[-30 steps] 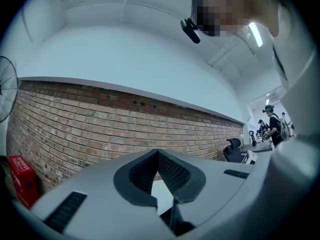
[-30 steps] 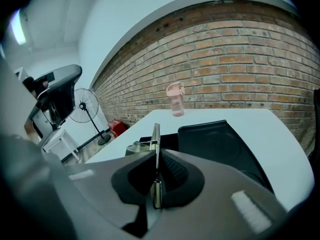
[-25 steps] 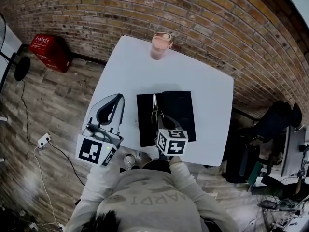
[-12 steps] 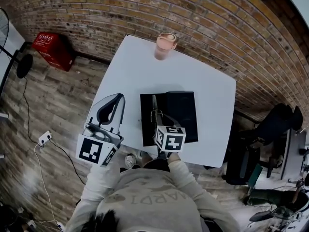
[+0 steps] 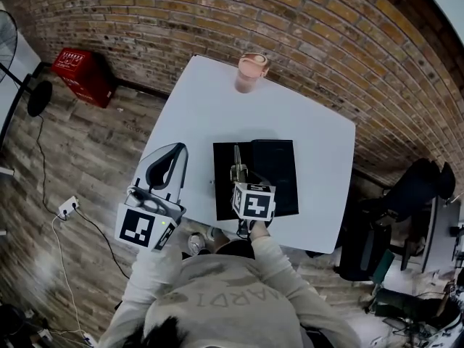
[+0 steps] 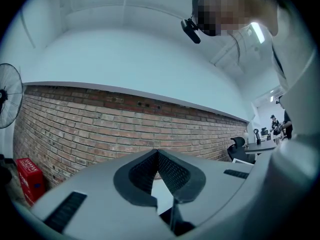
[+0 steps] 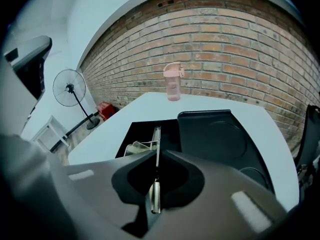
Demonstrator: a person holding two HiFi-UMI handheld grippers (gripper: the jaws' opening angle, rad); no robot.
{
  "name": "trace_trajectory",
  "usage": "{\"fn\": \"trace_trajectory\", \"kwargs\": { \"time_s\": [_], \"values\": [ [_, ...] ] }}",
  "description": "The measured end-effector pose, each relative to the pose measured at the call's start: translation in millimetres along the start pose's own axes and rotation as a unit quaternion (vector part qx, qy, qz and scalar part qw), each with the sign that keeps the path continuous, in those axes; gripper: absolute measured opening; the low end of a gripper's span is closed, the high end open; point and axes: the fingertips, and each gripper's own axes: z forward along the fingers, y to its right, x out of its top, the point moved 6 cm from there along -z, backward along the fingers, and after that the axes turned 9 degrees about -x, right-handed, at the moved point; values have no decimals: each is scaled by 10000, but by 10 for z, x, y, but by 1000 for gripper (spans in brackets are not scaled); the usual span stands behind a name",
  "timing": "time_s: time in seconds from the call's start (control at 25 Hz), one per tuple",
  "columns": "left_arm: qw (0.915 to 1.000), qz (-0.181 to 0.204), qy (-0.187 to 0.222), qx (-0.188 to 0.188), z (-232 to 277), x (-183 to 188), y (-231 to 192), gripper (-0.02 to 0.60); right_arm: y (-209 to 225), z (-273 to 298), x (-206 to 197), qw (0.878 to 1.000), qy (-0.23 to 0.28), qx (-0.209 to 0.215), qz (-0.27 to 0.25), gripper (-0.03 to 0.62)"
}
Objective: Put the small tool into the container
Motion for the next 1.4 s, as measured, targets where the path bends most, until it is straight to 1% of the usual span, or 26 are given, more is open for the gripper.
{"fn": "trace_trajectory", "kwargs": {
  "time_s": [0.16, 0.28, 0.72, 0.96, 1.2, 1.28, 1.4],
  "values": [
    [10000, 13, 4, 48, -20, 12, -13, 5, -23, 62, 29, 9991, -37, -188, -369, 11],
    [10000, 11, 11, 82, -44, 17, -18, 5, -33, 91, 27, 9982, -100, -265, -521, 11],
    [9998, -26, 43, 193, -122, 18, -28, 5, -99, 147, 22, 9955, -442, -214, -816, 12],
    [9997, -25, 48, 248, -161, 21, -29, 5, -179, 161, 56, 9951, -506, -110, -841, 33],
    [9994, -24, 35, 338, -241, 28, -53, 5, -324, 186, 1, 9936, -491, 86, -1011, 52],
    [9994, -22, 28, 351, -255, 29, -57, 5, -358, 159, -11, 9946, -546, 184, -859, 65],
    [9993, -23, 19, 361, -275, 30, -74, 5, -402, 189, -34, 9959, -511, 416, -620, 104]
  ]
}}
